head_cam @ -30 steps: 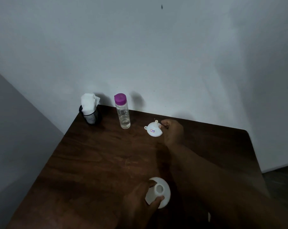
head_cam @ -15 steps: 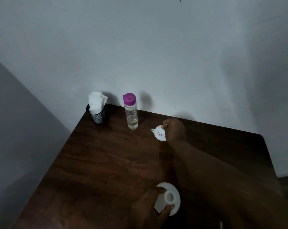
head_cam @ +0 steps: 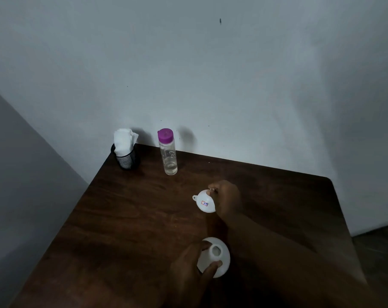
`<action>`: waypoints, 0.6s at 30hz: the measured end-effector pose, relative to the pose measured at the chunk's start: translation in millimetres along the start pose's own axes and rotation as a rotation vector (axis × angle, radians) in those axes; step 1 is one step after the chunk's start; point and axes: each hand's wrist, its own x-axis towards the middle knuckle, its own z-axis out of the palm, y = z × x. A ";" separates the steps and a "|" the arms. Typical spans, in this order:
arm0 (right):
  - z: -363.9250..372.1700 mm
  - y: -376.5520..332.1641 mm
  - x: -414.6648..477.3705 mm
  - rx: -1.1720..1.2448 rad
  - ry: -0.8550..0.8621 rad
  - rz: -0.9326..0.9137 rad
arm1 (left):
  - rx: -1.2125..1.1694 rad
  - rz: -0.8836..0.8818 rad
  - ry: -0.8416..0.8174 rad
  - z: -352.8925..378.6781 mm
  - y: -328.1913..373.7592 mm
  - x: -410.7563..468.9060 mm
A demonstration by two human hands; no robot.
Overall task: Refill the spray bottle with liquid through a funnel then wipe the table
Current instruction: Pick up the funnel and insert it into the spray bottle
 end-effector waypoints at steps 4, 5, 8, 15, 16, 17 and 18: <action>-9.0 -3.6 -17.0 0.059 0.031 -0.015 | 0.006 -0.036 -0.002 2.2 0.6 -3.3; -11.6 -4.8 -21.3 0.079 0.036 -0.018 | 0.007 -0.048 0.001 2.6 1.3 -4.2; -20.3 -8.0 -34.1 0.115 0.029 -0.015 | 0.000 -0.064 0.017 2.2 5.2 -6.0; -40.6 -18.5 -62.1 0.186 0.067 -0.008 | 0.042 -0.048 -0.024 -8.6 12.2 -6.1; -43.0 -20.8 -65.1 0.195 0.077 -0.004 | 0.052 -0.048 -0.028 -11.5 12.3 -6.1; -44.8 -22.6 -67.4 0.207 0.088 0.000 | 0.063 -0.052 -0.021 -13.7 11.7 -7.0; -47.6 -24.9 -69.9 0.224 0.093 0.011 | 0.063 -0.064 -0.020 -17.0 11.6 -7.3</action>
